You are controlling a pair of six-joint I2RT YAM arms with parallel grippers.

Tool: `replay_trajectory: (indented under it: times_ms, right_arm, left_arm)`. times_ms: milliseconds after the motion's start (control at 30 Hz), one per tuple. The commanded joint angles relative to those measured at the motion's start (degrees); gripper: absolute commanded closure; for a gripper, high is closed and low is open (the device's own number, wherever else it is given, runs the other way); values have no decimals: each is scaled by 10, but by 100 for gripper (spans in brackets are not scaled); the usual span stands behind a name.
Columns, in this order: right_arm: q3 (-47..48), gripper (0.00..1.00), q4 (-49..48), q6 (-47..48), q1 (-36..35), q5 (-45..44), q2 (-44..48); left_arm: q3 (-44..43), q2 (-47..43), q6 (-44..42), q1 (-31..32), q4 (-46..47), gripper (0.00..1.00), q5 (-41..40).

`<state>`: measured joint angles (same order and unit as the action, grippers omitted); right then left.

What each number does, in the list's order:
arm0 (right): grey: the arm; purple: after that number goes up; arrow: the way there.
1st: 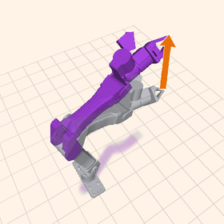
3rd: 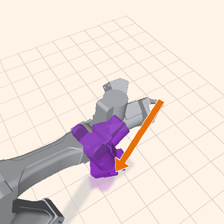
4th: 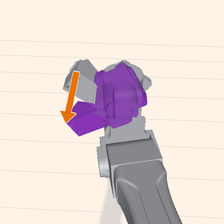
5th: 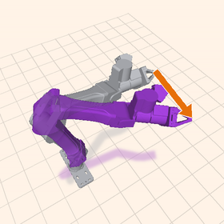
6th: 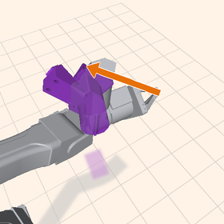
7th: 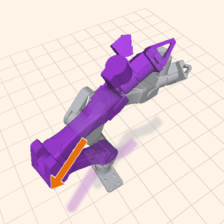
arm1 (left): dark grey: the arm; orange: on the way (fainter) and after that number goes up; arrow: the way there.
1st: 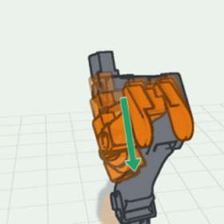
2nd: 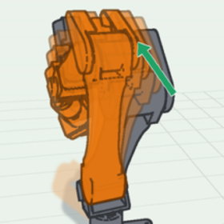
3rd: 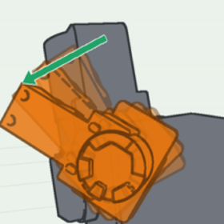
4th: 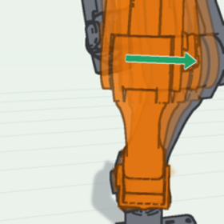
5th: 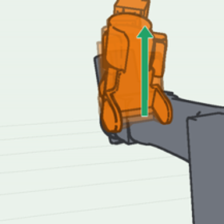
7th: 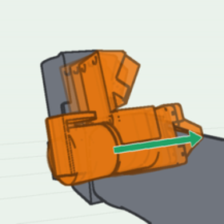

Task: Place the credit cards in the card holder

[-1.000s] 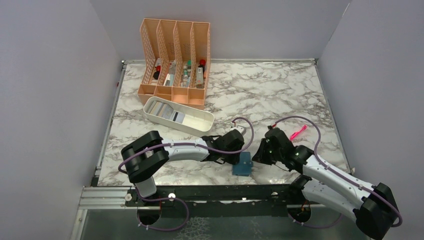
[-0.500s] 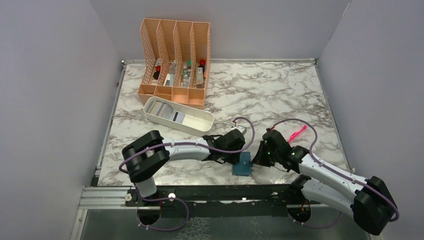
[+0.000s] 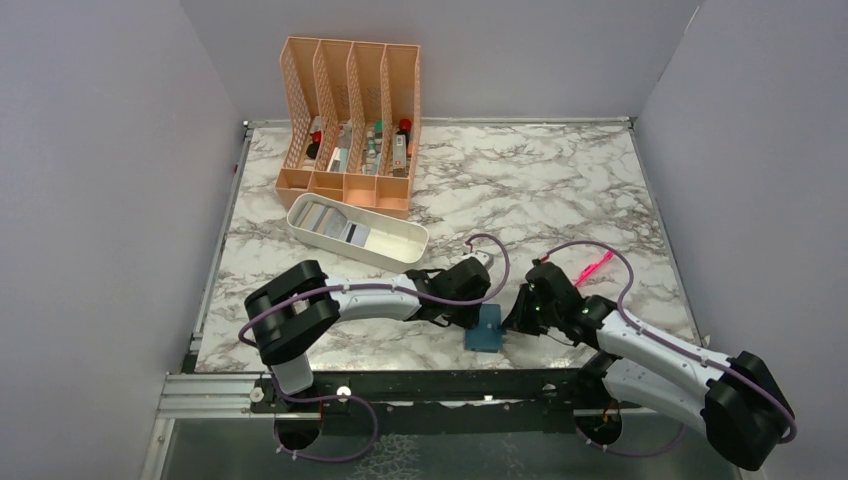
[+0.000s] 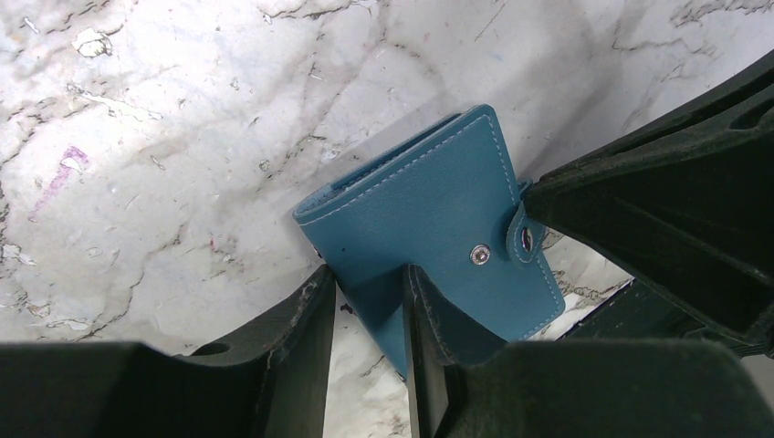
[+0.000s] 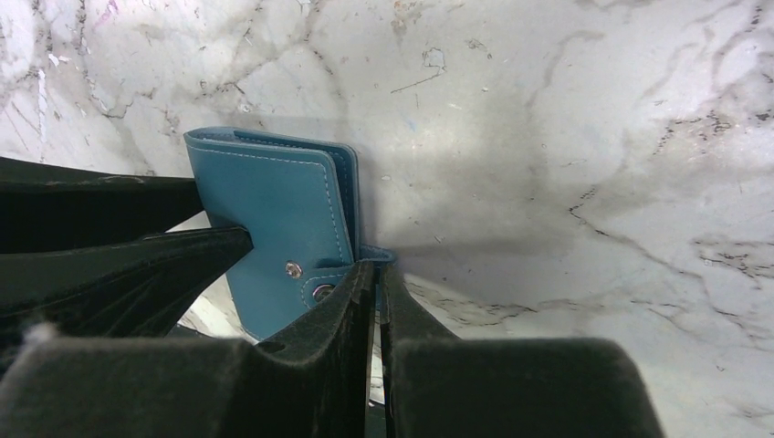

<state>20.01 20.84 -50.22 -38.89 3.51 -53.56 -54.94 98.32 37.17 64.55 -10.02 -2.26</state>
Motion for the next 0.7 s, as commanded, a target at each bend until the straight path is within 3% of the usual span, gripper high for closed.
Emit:
replay_trajectory:
  times_ms: [0, 300, 667]
  right_arm:
    - [2, 87, -30, -21, -6, 59, 16]
    - [9, 87, -12, -19, -6, 53, 26]
    - [27, 87, 42, -14, -6, 31, 49]
  left_arm:
    - [-2, 17, -3, 4, -9, 67, 18]
    - [3, 4, -2, 3, -8, 57, 16]
    - [-1, 13, -10, 4, -25, 57, 6]
